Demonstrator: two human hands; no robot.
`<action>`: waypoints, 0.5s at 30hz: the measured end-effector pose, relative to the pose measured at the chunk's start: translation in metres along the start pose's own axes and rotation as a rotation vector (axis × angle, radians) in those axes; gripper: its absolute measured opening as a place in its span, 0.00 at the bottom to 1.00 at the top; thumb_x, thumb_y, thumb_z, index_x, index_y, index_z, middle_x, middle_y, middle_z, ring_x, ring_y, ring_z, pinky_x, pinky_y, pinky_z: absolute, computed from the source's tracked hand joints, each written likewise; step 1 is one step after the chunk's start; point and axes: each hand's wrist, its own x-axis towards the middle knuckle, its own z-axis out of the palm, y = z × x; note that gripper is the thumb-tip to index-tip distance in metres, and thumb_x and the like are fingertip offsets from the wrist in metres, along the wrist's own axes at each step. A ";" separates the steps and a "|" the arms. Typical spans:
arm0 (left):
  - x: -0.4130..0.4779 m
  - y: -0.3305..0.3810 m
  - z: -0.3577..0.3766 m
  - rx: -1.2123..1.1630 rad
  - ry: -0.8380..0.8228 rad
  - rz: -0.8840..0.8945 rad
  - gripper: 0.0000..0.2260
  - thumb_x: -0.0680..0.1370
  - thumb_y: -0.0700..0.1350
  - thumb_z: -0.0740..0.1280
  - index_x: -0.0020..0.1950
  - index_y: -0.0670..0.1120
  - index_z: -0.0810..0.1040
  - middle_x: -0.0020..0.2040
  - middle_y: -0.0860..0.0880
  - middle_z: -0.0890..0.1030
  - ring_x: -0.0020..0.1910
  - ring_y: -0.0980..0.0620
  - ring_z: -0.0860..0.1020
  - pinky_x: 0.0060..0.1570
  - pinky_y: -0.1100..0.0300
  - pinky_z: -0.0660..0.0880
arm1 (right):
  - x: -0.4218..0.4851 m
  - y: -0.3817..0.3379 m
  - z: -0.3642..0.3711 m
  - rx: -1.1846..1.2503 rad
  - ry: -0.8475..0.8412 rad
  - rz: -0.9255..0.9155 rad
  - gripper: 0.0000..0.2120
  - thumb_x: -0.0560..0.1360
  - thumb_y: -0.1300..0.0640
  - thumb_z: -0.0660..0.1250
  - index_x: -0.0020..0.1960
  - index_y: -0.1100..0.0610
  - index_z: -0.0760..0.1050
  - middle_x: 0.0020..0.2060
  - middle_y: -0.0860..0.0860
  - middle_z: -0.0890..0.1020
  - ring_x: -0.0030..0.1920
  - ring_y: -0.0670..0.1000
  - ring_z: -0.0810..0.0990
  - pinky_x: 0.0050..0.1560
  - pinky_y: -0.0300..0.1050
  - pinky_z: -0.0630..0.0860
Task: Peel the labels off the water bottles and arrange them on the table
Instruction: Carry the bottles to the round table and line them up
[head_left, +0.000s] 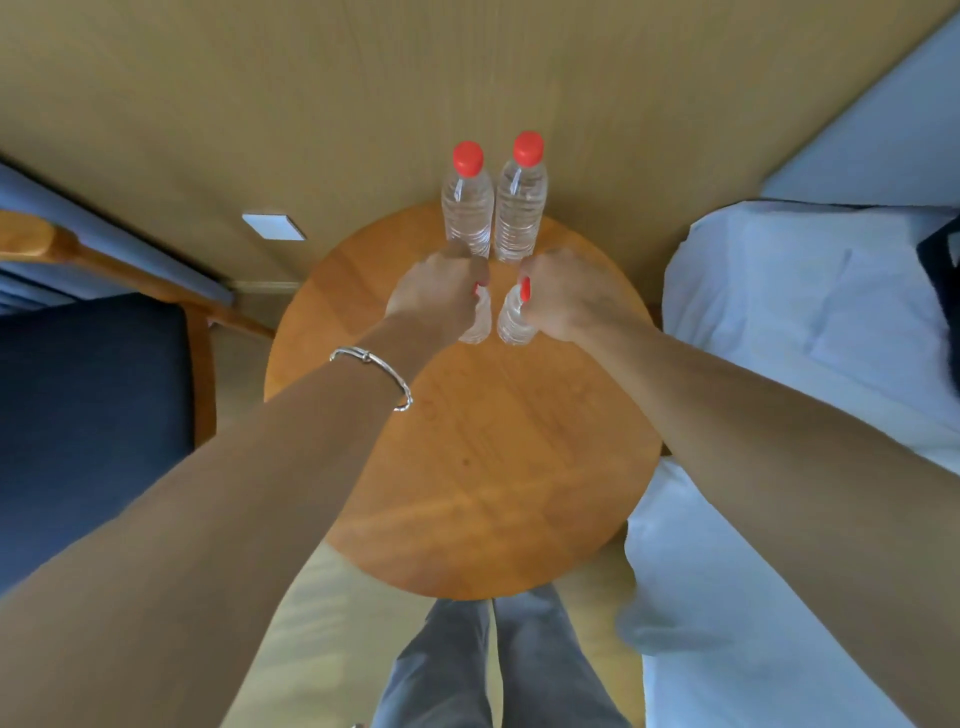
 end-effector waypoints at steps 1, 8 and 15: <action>0.008 0.002 0.001 0.006 0.004 -0.001 0.13 0.81 0.37 0.62 0.63 0.44 0.78 0.65 0.45 0.74 0.59 0.39 0.76 0.52 0.49 0.72 | 0.008 0.003 0.000 -0.004 0.009 -0.017 0.11 0.75 0.59 0.63 0.56 0.55 0.78 0.54 0.53 0.79 0.53 0.57 0.79 0.48 0.47 0.74; 0.049 0.009 0.005 0.025 0.023 -0.021 0.13 0.79 0.36 0.64 0.63 0.43 0.78 0.64 0.44 0.75 0.58 0.38 0.76 0.53 0.48 0.74 | 0.057 0.015 -0.009 -0.020 0.009 -0.053 0.08 0.73 0.61 0.67 0.51 0.54 0.79 0.46 0.52 0.78 0.45 0.56 0.77 0.39 0.46 0.68; 0.064 0.005 0.018 0.019 0.016 -0.046 0.14 0.79 0.34 0.63 0.62 0.43 0.78 0.63 0.44 0.75 0.59 0.39 0.75 0.54 0.50 0.73 | 0.078 0.019 -0.005 -0.004 0.022 -0.081 0.10 0.76 0.62 0.65 0.55 0.54 0.79 0.47 0.53 0.77 0.48 0.58 0.79 0.41 0.47 0.69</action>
